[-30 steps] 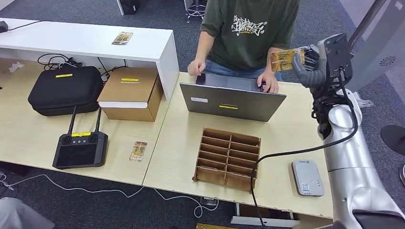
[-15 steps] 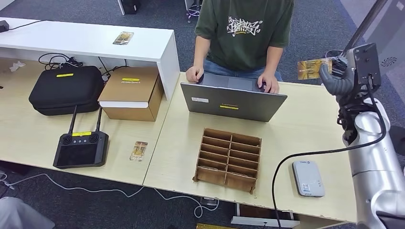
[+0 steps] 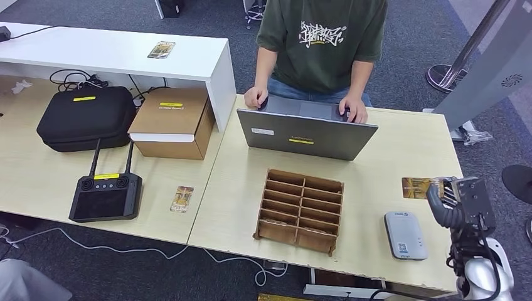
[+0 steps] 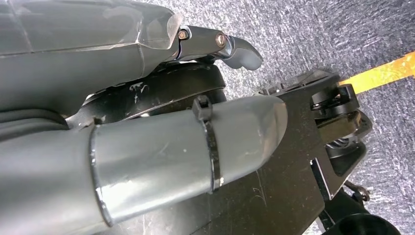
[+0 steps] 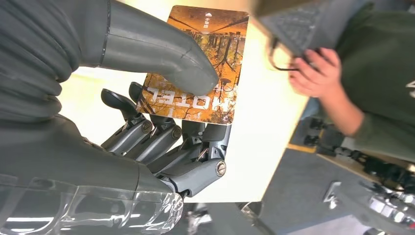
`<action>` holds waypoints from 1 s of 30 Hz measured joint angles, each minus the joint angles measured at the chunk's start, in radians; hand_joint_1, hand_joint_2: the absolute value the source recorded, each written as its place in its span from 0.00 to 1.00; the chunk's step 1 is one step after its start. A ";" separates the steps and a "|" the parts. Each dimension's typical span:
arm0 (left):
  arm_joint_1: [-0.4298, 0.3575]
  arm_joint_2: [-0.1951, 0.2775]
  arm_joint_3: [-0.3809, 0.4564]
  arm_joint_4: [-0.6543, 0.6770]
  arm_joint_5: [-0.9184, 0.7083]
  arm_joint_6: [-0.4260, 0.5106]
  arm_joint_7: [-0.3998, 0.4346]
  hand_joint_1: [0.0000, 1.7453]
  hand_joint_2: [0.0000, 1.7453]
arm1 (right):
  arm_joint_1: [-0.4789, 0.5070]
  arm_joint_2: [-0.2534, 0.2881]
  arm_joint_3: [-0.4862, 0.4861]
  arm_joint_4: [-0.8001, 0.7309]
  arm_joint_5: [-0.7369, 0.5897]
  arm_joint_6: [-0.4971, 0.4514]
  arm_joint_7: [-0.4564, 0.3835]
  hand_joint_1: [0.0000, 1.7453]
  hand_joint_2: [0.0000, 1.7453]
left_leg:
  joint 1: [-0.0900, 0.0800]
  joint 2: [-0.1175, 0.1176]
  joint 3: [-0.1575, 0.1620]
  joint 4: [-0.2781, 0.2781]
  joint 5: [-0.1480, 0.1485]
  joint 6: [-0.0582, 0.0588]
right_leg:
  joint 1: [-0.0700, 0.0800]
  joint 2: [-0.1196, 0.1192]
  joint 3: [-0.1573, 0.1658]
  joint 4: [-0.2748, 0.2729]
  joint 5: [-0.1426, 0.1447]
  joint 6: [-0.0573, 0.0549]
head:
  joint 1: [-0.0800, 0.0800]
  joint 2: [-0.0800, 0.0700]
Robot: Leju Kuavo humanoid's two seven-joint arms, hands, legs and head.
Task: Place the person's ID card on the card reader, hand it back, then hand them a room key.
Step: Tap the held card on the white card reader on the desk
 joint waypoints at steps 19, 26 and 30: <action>0.015 -0.009 0.010 0.000 0.028 0.043 -0.047 0.00 0.00 | 0.122 0.061 -0.044 -0.158 0.113 0.028 0.013 1.00 1.00 | 0.000 0.002 0.000 0.000 0.000 0.000 | 0.000 0.002 0.000 0.000 0.000 0.000 | 0.000 0.000; 0.018 -0.010 0.010 0.000 0.025 0.052 -0.055 0.00 0.00 | 0.086 0.063 -0.044 -0.132 0.157 0.000 0.003 1.00 1.00 | 0.000 0.002 0.000 0.000 0.000 0.000 | 0.000 0.002 0.000 0.000 0.000 0.000 | 0.000 0.000; 0.020 -0.010 0.010 0.000 0.022 0.053 -0.056 0.00 0.00 | 0.071 0.063 -0.055 -0.115 0.168 -0.024 0.000 1.00 1.00 | 0.000 0.002 0.000 0.000 0.000 0.000 | 0.000 0.002 0.000 0.000 0.000 0.000 | 0.000 0.000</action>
